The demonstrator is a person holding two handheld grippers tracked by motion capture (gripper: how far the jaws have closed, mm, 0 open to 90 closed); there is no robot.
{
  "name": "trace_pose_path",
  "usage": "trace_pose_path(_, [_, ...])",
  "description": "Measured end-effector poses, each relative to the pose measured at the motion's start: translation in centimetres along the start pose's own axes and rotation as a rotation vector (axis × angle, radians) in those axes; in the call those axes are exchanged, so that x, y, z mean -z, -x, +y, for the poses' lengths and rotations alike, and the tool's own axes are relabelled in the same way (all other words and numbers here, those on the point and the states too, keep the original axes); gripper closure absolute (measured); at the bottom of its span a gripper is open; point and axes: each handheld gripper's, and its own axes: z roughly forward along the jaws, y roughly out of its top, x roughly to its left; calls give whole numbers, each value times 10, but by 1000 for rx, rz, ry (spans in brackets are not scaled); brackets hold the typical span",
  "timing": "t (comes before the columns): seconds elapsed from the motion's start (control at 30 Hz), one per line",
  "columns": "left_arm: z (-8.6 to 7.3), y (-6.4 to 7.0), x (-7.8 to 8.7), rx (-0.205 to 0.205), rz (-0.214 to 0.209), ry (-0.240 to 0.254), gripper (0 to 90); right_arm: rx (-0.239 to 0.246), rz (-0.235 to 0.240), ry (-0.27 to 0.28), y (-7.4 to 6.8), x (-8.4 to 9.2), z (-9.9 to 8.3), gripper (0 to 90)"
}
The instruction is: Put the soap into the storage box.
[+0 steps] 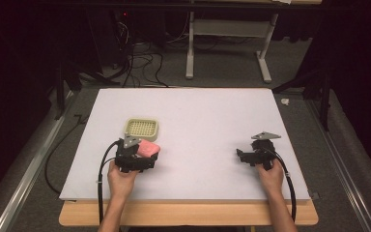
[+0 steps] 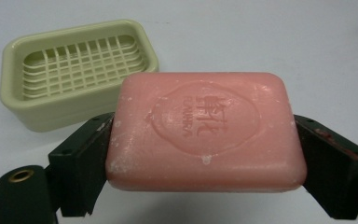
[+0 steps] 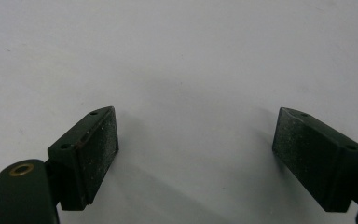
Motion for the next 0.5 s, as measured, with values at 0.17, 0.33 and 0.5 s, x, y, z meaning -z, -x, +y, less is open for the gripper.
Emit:
trace_pose_path(0.17, [4, -6, 0, 21, 2, 2, 138, -1, 0, -1, 0, 0, 0, 148])
trace_pose_path(0.33, [9, -11, -1, 26, 24, -3, 138, -1, 0, -1, 0, 0, 0, 149])
trace_pose_path(0.5, [16, -18, -1, 33, 49, -2, 138, 0, 0, -1, 0, 0, 0, 149])
